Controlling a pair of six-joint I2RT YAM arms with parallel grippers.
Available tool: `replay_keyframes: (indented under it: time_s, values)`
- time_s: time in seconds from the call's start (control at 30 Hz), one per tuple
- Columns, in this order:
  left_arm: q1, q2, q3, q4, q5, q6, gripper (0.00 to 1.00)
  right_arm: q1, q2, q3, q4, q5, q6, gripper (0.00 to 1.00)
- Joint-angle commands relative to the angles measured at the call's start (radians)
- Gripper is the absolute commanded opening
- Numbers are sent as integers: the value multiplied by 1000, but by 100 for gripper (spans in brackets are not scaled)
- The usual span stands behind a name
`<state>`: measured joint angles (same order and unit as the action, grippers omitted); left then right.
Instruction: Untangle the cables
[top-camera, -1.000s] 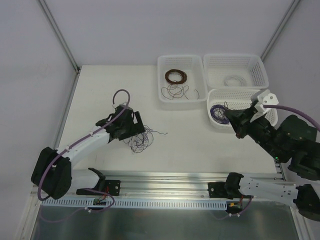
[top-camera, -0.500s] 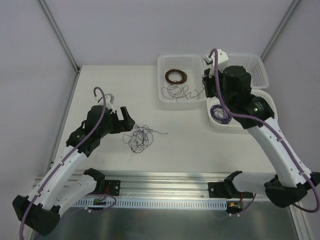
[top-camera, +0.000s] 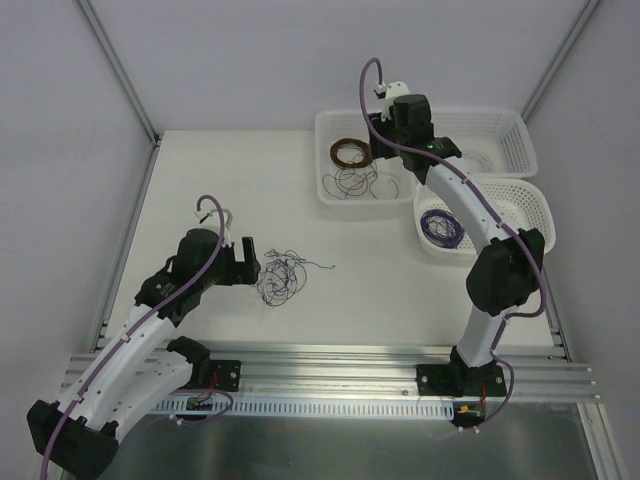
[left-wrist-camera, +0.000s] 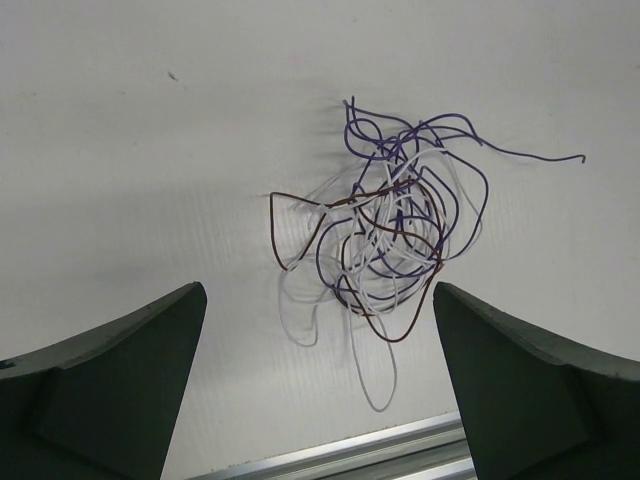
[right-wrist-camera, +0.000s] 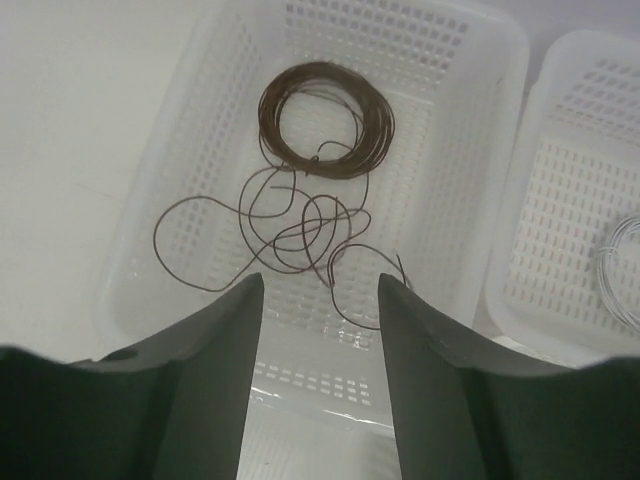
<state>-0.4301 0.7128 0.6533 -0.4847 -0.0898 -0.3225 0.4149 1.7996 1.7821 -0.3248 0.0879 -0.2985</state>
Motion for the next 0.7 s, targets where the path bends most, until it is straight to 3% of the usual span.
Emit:
replay_keyframes:
  time_s: [0.0, 0.07, 0.17, 0.5, 0.67]
  values:
    - [11, 31, 5, 0, -15, 33, 99, 4, -20, -16, 73, -45, 48, 54]
    - [16, 43, 8, -6, 4, 31, 99, 13, -63, -100, 98, -79, 79, 67]
    - [24, 57, 12, -5, 24, 28, 99, 36, -120, -171, 109, -157, 102, 74]
    - [39, 103, 20, -3, 84, 19, 99, 246, -261, -444, 124, -353, 125, 75]
    - [42, 117, 17, -3, 88, 14, 99, 380, -261, -544, 205, -373, 197, 70]
